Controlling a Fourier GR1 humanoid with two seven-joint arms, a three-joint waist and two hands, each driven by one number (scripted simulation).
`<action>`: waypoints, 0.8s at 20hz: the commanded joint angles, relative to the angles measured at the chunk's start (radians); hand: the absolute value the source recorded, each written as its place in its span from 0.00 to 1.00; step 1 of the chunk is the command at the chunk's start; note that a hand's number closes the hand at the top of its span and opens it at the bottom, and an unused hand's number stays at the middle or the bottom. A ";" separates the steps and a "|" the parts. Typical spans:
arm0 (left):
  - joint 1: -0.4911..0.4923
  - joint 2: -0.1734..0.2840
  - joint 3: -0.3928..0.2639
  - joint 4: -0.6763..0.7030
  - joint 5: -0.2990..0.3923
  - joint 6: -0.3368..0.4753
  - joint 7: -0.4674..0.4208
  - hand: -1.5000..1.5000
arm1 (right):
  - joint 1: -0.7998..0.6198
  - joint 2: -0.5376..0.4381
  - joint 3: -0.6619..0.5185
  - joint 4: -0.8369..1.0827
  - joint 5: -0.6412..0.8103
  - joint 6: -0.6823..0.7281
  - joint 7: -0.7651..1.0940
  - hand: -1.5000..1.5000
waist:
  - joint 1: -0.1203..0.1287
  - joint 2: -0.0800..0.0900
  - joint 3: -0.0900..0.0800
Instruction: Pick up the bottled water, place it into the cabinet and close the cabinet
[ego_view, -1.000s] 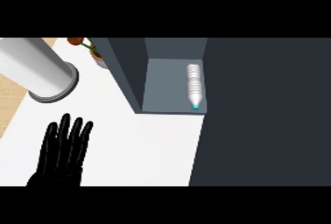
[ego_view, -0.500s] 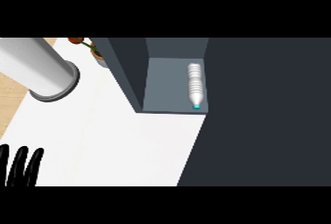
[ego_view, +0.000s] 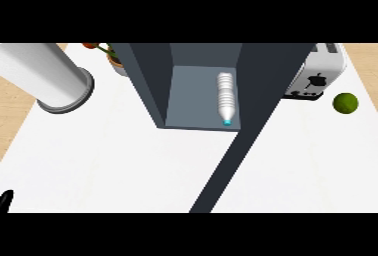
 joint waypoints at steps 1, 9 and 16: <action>0.031 0.020 0.058 -0.005 0.063 -0.059 -0.009 0.00 | -0.083 0.134 0.166 0.040 -0.101 -0.094 0.075 1.00 | 0.011 -0.003 -0.005; 0.121 0.051 0.168 -0.020 0.136 -0.170 -0.031 0.00 | -0.258 0.133 0.101 0.097 -0.189 -0.172 0.132 1.00 | 0.030 -0.002 -0.004; 0.190 0.071 0.261 -0.026 0.216 -0.257 -0.040 0.00 | -0.418 0.133 -0.069 0.174 -0.346 -0.225 0.179 1.00 | 0.044 -0.002 -0.003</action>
